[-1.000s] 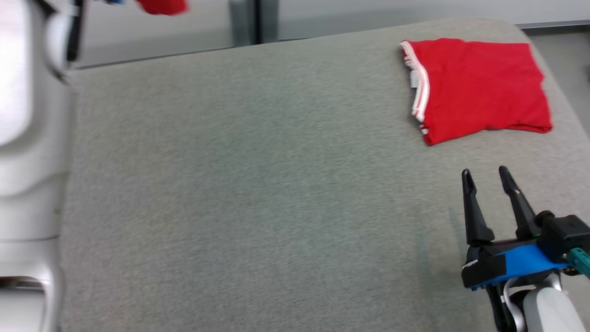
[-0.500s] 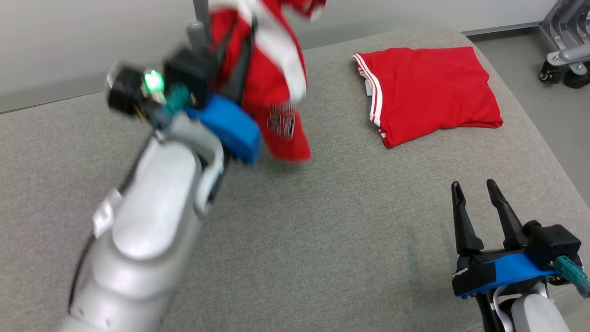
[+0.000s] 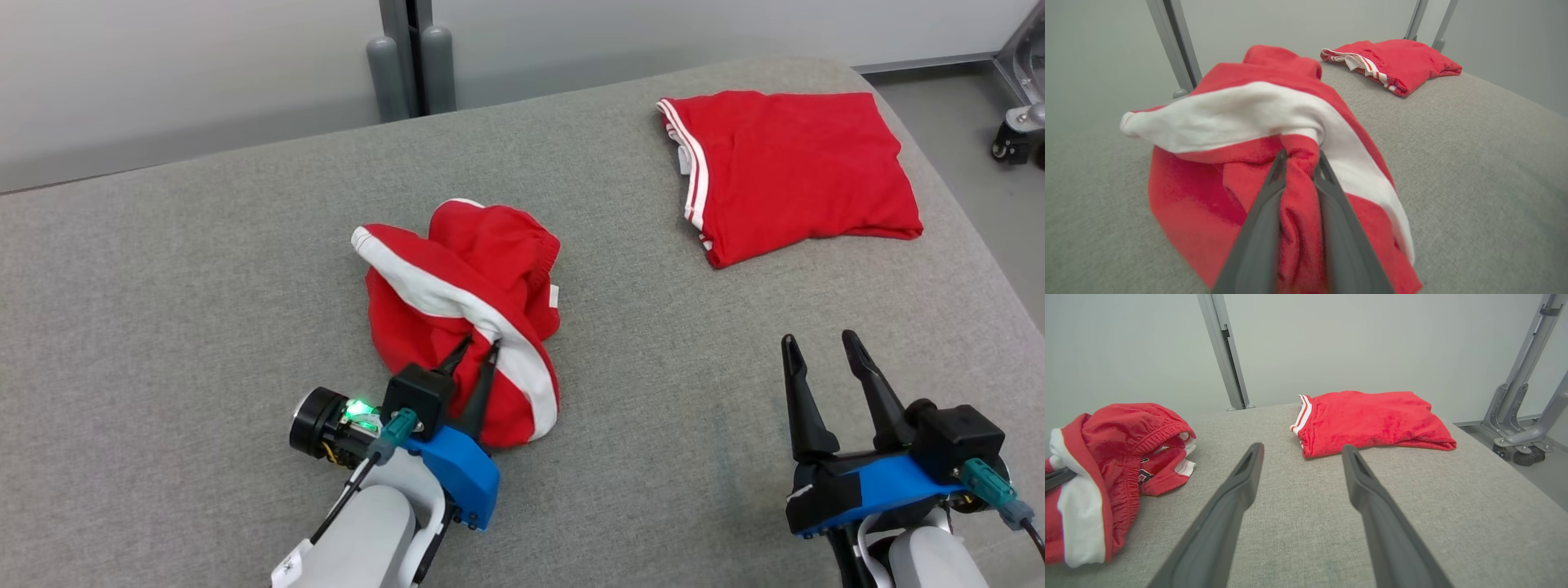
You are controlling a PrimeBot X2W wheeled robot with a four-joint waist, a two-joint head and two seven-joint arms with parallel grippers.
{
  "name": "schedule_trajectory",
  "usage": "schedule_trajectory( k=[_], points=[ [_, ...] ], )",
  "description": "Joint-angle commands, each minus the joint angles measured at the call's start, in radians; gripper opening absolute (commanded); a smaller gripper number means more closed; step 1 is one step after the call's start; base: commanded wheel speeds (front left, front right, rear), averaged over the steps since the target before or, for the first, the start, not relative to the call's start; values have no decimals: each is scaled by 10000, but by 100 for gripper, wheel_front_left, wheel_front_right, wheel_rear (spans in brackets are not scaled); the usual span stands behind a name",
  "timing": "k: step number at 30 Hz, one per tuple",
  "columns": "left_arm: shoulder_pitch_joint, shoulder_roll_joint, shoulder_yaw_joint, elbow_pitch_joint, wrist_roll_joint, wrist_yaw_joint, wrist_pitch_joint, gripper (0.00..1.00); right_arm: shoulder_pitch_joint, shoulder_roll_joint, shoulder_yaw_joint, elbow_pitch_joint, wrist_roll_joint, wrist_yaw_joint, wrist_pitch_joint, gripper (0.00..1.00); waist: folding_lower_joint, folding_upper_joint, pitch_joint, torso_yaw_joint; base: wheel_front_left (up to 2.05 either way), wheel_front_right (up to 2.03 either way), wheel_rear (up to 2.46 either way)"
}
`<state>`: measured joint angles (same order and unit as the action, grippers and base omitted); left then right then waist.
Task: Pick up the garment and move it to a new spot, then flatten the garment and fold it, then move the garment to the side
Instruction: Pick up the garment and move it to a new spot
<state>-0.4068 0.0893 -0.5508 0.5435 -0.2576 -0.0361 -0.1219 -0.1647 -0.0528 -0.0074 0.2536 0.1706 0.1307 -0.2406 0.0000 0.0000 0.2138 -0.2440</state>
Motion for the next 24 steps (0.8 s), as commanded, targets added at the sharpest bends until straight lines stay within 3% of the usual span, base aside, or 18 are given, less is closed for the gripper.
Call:
schedule_trajectory(
  k=[1,4,9,24],
  points=[
    [-7,-23,-70,-37,132,-36,-138,100,-69,9,14,39,54,2,-71,100,0,0,-22,29,0,0,0],
    [20,-68,-73,-91,43,18,-641,100,34,9,15,139,21,2,-85,100,0,0,-209,204,0,0,0],
    [-71,196,349,-412,88,486,-1189,100,243,13,8,245,-35,2,-61,100,0,0,-524,538,0,0,0],
    [1940,1448,3011,-3283,75,1767,-1437,100,602,15,-105,399,-7,2,-14,100,0,0,-1075,1853,0,0,0]
  ],
)
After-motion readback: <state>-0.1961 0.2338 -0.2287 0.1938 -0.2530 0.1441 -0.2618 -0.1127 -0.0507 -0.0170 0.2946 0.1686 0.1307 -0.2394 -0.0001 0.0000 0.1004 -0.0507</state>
